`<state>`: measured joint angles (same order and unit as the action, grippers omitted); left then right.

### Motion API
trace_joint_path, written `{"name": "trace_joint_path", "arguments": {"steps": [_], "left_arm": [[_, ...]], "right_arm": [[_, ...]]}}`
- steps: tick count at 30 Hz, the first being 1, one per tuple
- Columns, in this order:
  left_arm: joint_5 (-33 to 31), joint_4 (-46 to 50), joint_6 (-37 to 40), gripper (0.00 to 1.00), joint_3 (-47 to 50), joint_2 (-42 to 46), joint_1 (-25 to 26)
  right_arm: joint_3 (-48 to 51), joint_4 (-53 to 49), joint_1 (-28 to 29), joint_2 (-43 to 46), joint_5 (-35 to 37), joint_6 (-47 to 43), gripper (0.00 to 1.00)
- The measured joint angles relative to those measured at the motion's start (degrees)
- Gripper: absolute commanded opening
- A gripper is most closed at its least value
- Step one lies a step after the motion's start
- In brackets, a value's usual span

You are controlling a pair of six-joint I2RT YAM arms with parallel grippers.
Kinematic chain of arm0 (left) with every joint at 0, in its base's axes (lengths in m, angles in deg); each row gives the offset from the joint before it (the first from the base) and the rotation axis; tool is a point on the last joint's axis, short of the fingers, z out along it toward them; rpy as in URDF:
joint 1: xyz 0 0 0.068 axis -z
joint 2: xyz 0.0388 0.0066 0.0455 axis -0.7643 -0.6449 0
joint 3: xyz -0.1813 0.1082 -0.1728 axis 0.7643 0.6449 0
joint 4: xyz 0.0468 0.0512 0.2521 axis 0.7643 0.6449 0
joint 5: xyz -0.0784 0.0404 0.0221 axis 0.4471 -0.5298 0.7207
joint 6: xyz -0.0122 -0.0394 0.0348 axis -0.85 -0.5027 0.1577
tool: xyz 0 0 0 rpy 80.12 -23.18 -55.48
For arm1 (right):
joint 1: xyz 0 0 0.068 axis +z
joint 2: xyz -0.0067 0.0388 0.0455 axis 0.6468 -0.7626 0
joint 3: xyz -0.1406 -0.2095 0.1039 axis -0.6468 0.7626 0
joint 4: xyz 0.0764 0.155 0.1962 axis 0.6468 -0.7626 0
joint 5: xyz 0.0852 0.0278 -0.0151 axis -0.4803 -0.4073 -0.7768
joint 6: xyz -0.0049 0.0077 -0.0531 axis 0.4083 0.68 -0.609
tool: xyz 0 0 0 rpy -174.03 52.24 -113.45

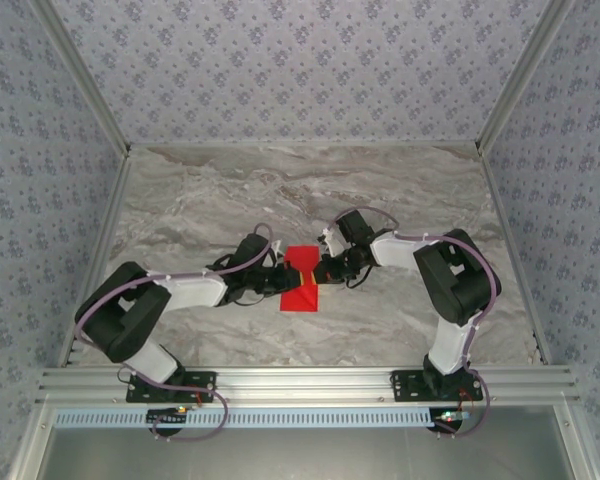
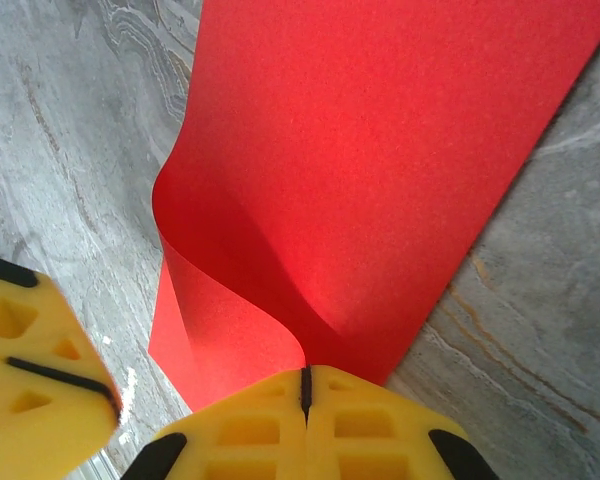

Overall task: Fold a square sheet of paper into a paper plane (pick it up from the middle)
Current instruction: Fold the triangle a second time at the center of the table.

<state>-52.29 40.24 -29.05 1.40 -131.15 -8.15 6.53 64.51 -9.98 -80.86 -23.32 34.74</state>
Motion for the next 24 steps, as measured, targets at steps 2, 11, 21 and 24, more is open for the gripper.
{"name": "trace_joint_path", "arguments": {"steps": [2,11,21,24], "left_arm": [[0.17,-0.22,-0.2,0.04,-0.24,-0.9,0.13],[0.33,-0.37,-0.22,0.03,-1.49,-2.67,0.33],[0.33,-0.44,-0.2,0.03,-1.86,-4.15,0.33],[0.33,-0.44,-0.2,0.03,-1.86,-4.44,0.33]], "right_arm": [[0.0,-0.02,-0.09,0.0,0.0,-0.13,0.02],[-0.85,-0.24,-0.37,0.0,0.46,-0.24,0.02],[-0.92,-0.48,-0.48,-0.13,0.96,-0.61,0.02],[-1.16,-0.59,-0.48,-0.52,1.31,-0.61,0.02]]}}
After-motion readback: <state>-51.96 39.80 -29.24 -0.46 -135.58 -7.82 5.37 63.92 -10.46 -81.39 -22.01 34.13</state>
